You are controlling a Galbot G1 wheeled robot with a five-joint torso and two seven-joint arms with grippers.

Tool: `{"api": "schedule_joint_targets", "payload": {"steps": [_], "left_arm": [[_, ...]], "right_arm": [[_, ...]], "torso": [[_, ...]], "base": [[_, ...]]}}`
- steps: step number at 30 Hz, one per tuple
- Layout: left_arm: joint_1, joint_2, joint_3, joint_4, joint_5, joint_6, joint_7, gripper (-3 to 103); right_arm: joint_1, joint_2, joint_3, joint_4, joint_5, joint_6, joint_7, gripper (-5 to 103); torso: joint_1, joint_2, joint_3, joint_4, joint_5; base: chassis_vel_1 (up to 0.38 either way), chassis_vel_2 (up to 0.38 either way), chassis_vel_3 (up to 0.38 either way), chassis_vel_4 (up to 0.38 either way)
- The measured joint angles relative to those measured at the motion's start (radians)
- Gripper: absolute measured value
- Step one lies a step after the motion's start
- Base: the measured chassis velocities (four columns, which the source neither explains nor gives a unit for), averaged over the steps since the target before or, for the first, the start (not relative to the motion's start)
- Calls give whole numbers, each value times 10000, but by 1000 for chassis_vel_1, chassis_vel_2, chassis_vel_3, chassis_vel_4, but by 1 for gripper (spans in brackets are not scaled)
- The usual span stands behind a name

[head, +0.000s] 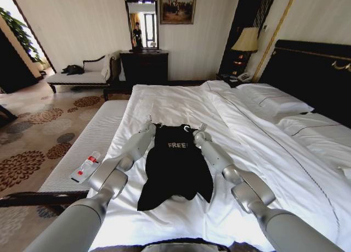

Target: Fold the clothes on the bed.

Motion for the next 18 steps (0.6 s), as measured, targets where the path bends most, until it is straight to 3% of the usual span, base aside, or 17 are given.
{"api": "schedule_joint_targets", "payload": {"steps": [2, 3, 5, 8, 9, 11, 13, 16, 18], "left_arm": [[449, 746, 315, -1387, -785, 9, -667, 76], [449, 746, 315, -1387, -785, 9, -667, 76], [790, 1378, 507, -2427, -1330, -5, -988, 81], [1894, 3108, 731, -5215, -2258, -236, -1468, 97], [1894, 3108, 731, -5215, -2258, -236, -1468, 97], [2538, 3650, 470, -6336, -2613, -262, -1648, 98], [3743, 4425, -128, -8068, -3196, -344, -1836, 100], [4465, 4893, -437, -8806, -3359, -396, -1879, 100], [5797, 5831, -1181, -10000, -3448, -548, -1708, 100]], "right_arm": [[-675, -869, 76, 1340, 660, -219, 436, 90], [-675, -869, 76, 1340, 660, -219, 436, 90], [-1199, -1580, 295, 2247, 986, -353, 709, 95], [-2647, -3172, 1111, 4752, 1650, -612, 1252, 100], [-2647, -3172, 1111, 4752, 1650, -612, 1252, 100], [-3403, -3700, 1528, 5744, 1833, -649, 1440, 100], [-4592, -4242, 2152, 6982, 1963, -651, 1623, 100], [-5337, -4487, 2572, 7624, 2045, -651, 1669, 100], [-6853, -4776, 3601, 8763, 2099, -656, 1718, 100]], "torso": [[-1, 0, 0, 2, 2], [-1, 0, 0, 2, 2], [0, 0, 0, -1, 2], [-3, 2, -3, -7, -1], [-3, 2, -3, -7, -1], [-3, 2, -2, -5, -2], [-4, 3, -4, -2, -1], [-4, 2, -3, 1, -3], [-4, 3, -3, -1, 4]], "base": [[0, 0, 0, 0], [0, 0, 0, 0], [0, 0, 0, 0], [0, 0, 0, 0], [0, 0, 0, 0], [0, 0, 0, 0], [0, 0, 0, 0], [0, 0, 0, 0], [0, 0, 0, 0]]}}
